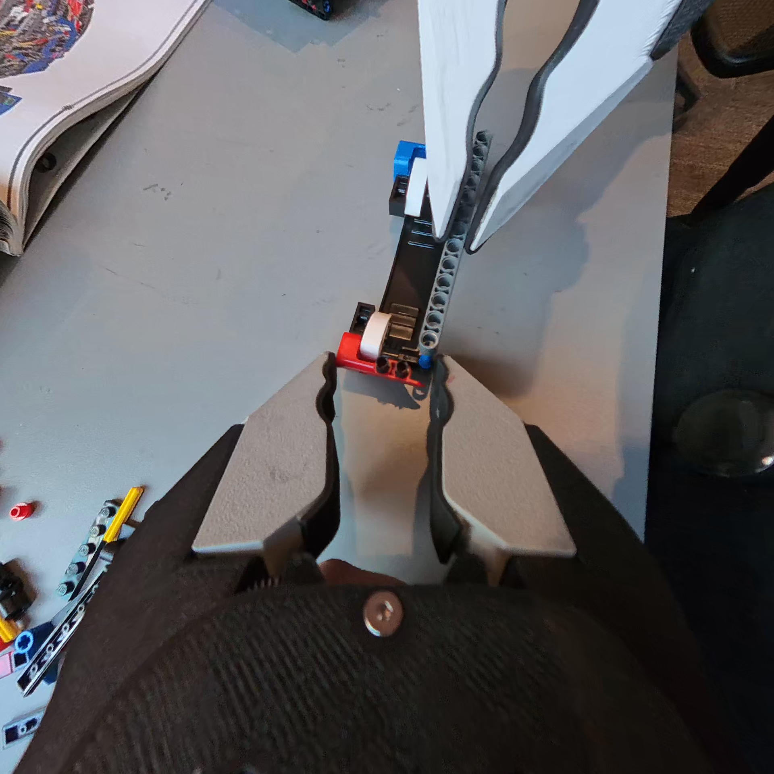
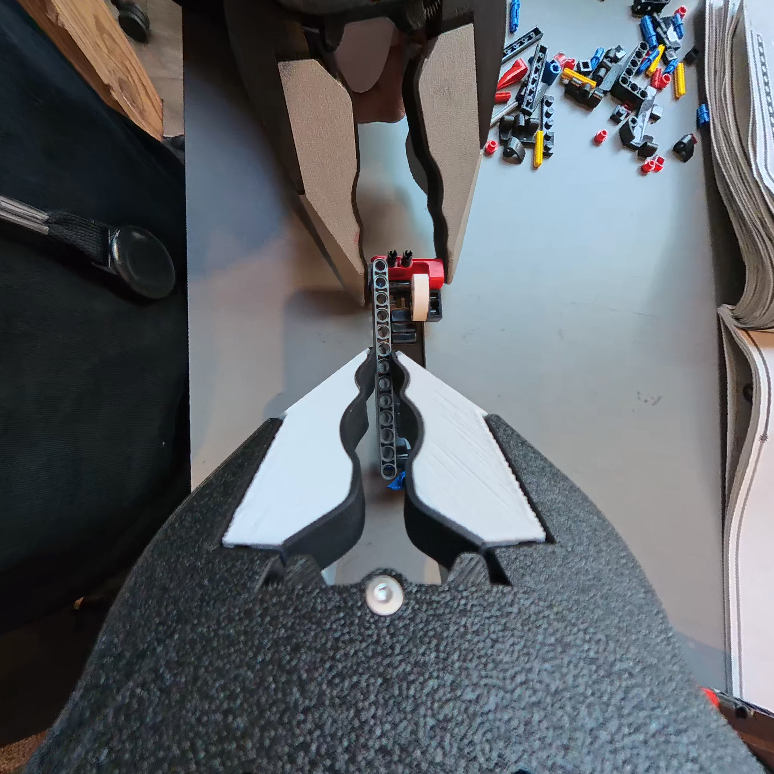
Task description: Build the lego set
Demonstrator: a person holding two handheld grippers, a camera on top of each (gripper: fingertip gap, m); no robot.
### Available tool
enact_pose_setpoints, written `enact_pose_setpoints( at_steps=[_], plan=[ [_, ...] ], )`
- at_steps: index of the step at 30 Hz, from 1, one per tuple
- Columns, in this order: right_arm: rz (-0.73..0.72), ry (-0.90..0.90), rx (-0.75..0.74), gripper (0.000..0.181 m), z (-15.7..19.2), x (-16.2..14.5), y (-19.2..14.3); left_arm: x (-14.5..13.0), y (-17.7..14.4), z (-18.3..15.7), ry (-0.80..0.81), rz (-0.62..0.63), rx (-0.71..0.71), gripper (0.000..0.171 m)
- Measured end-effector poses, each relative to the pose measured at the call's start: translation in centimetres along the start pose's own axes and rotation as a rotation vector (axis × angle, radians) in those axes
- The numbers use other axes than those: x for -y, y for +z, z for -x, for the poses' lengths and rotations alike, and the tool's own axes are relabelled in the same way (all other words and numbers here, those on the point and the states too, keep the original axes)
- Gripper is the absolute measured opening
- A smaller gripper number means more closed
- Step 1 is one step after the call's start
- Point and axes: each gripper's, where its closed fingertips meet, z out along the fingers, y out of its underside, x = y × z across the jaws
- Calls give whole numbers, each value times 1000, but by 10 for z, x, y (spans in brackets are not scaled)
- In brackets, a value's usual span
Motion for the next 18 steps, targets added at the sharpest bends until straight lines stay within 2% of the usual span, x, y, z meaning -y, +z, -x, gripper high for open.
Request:
enact_pose_setpoints(
  at_steps=[18],
  plan=[
    [35, -34, -18, 7, 2, -2, 2, -1, 1, -1, 1, 7, -11, 42]
  ],
)
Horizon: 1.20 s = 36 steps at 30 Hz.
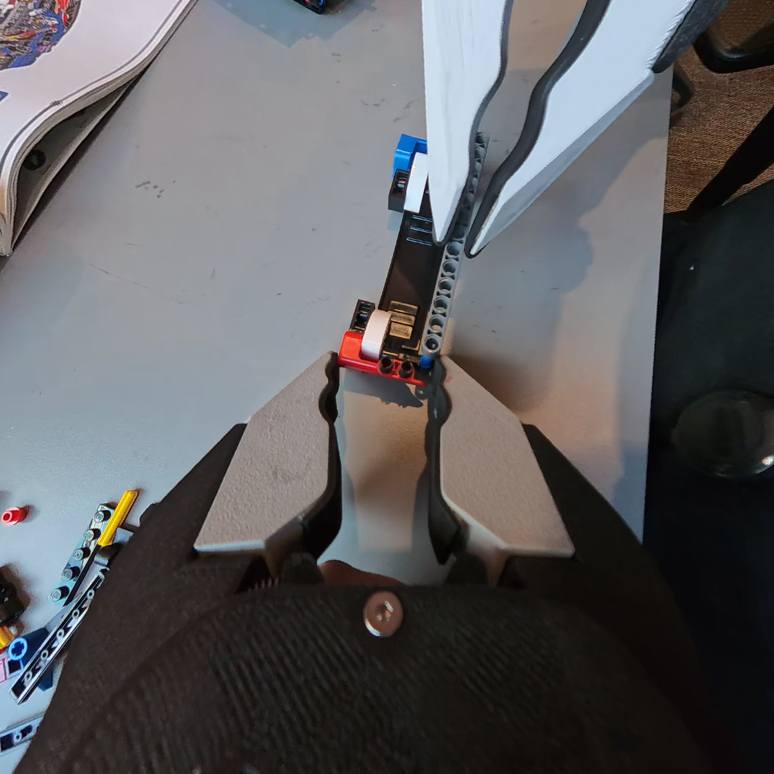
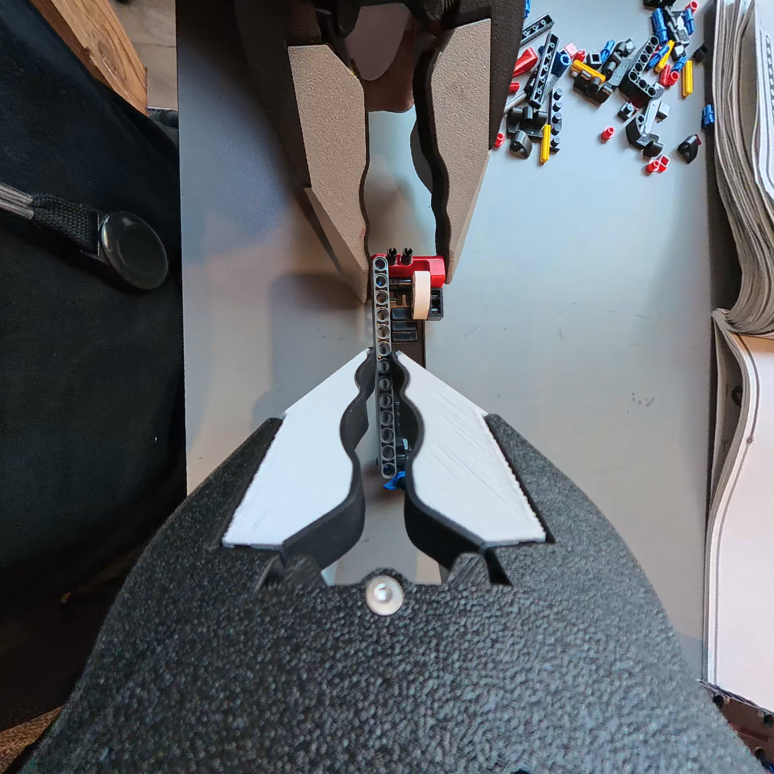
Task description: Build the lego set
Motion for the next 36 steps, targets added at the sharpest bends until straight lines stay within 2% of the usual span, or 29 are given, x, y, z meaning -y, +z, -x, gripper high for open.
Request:
enact_pose_setpoints(
  at_steps=[17, 20, 28, 36],
  plan=[
    [3, -32, -55, 7, -3, 0, -2, 0, 0, 1, -4, 0, 1, 42],
    [-3, -43, -71, 7, -1, -1, -5, -1, -1, 3, -10, -1, 17, 49],
    [-41, -41, -83, 7, -3, 0, -15, -1, -11, -1, -36, -35, 21, 52],
    [-77, 49, -141, 7, -19, -20, -52, 7, -35, 3, -82, -108, 71, 49]
  ],
)
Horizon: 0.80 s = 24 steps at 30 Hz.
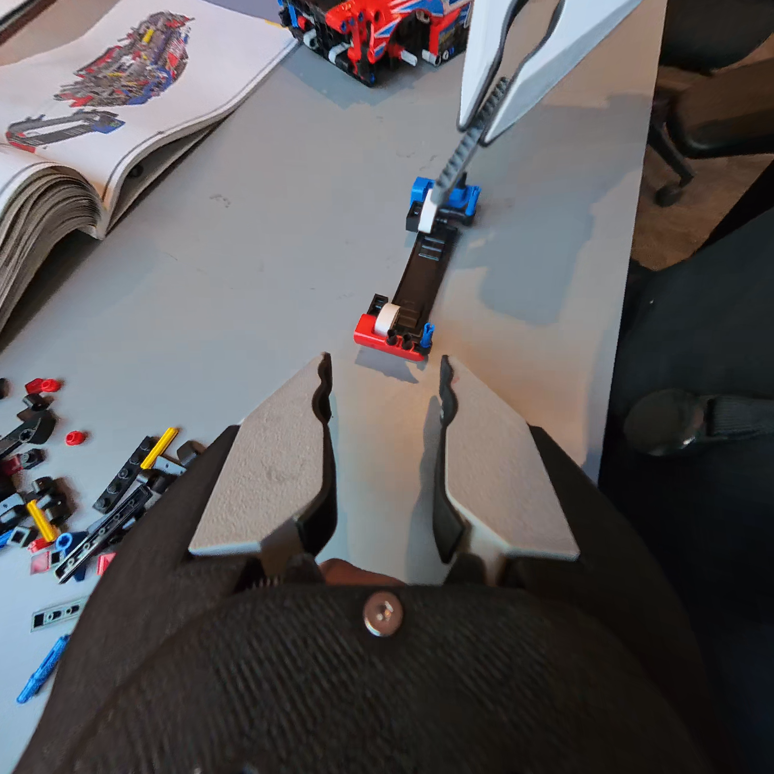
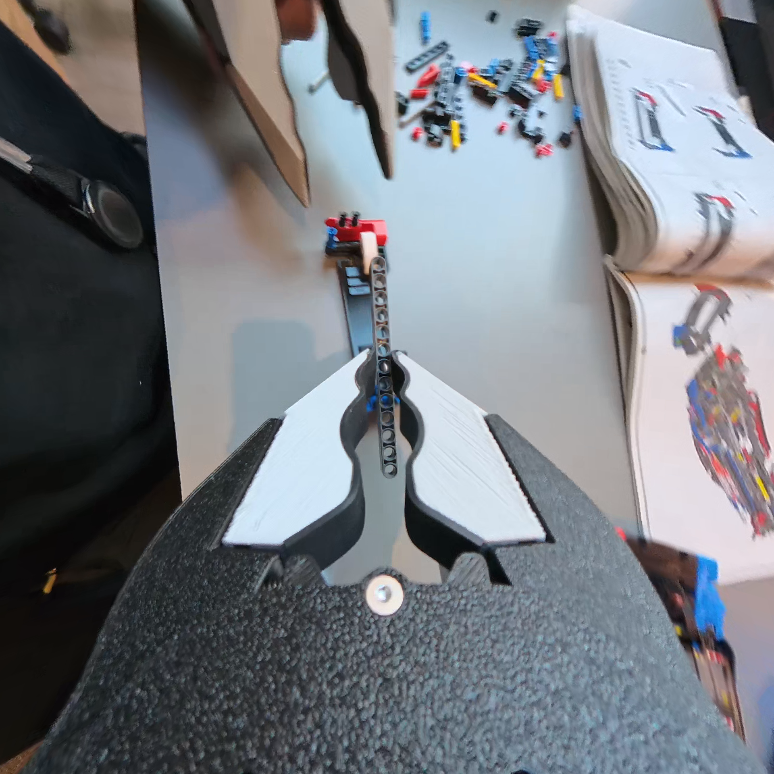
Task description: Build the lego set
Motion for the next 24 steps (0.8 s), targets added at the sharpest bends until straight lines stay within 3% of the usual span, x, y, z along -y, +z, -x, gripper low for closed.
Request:
enact_pose_setpoints(
  at_steps=[4, 14, 24],
  plan=[
    [-8, 4, -8, 7, 2, 2, -1, 4, -3, -4, -8, -31, -10, 37],
    [48, -64, 66, 7, 19, 16, 41, 24, 0, -23, 73, -61, -57, 22],
    [51, -69, 80, 7, 23, 17, 43, 20, 12, -26, 100, -38, -70, 11]
  ],
)
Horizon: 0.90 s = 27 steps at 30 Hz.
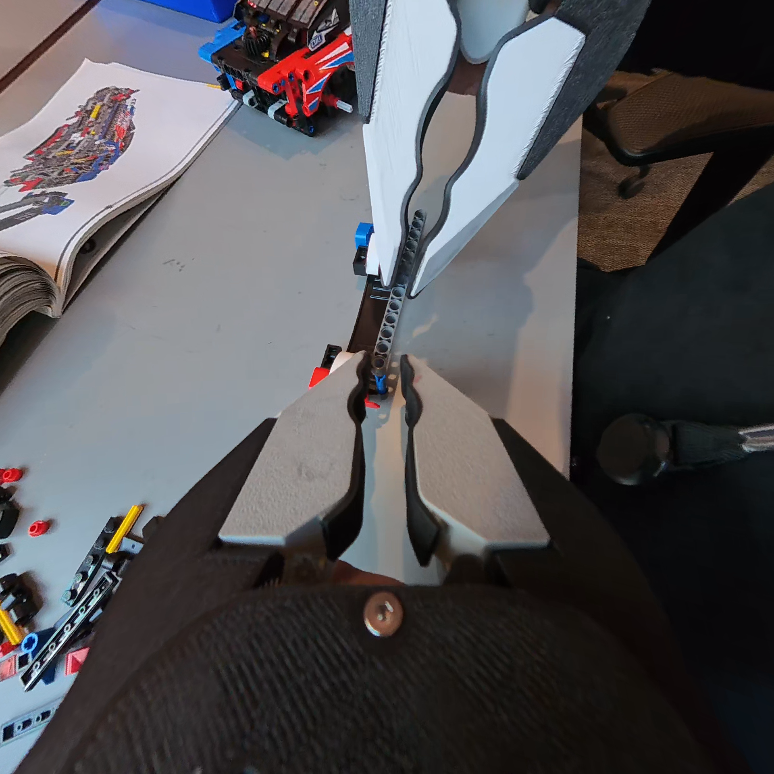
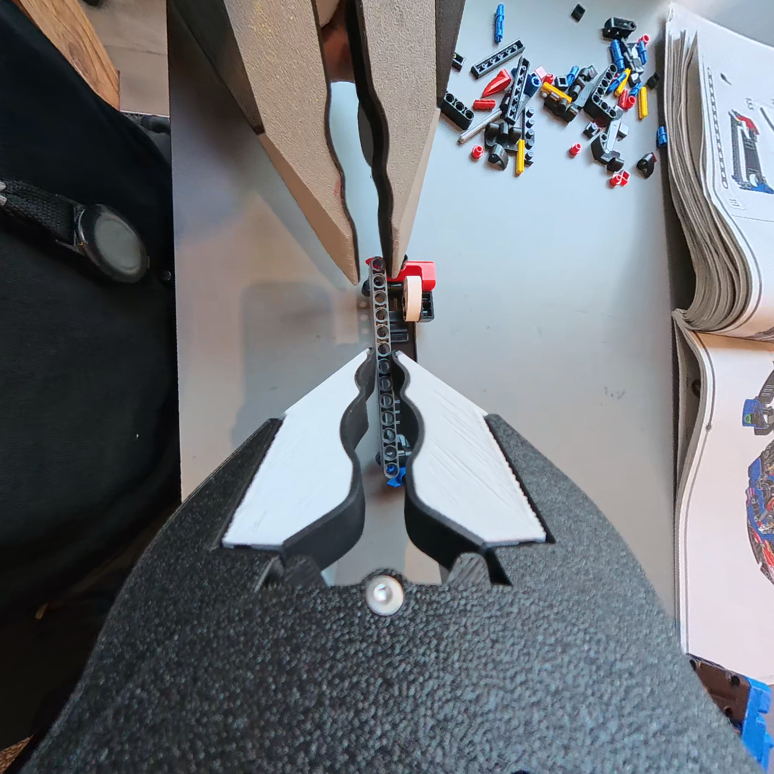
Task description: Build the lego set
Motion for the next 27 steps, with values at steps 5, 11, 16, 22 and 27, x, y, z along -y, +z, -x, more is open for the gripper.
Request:
enact_pose_setpoints(
  at_steps=[5, 11, 16, 22, 27],
  plan=[
    [3, -2, 3, 7, 1, -1, 2, -1, 0, 1, -3, 1, 4, 6],
    [16, -15, 0, 7, 1, -1, 3, -3, 1, 1, 6, 0, 3, 6],
    [-5, -19, -2, 7, 2, 1, -3, 4, -3, -2, 21, -49, -14, 5],
    [-40, -11, 0, 8, 3, 5, -6, 6, -7, -4, 8, -82, -34, 5],
    [-49, -35, -4, 11, 5, 10, -6, 6, -11, -5, -2, -102, -44, 5]
  ],
)
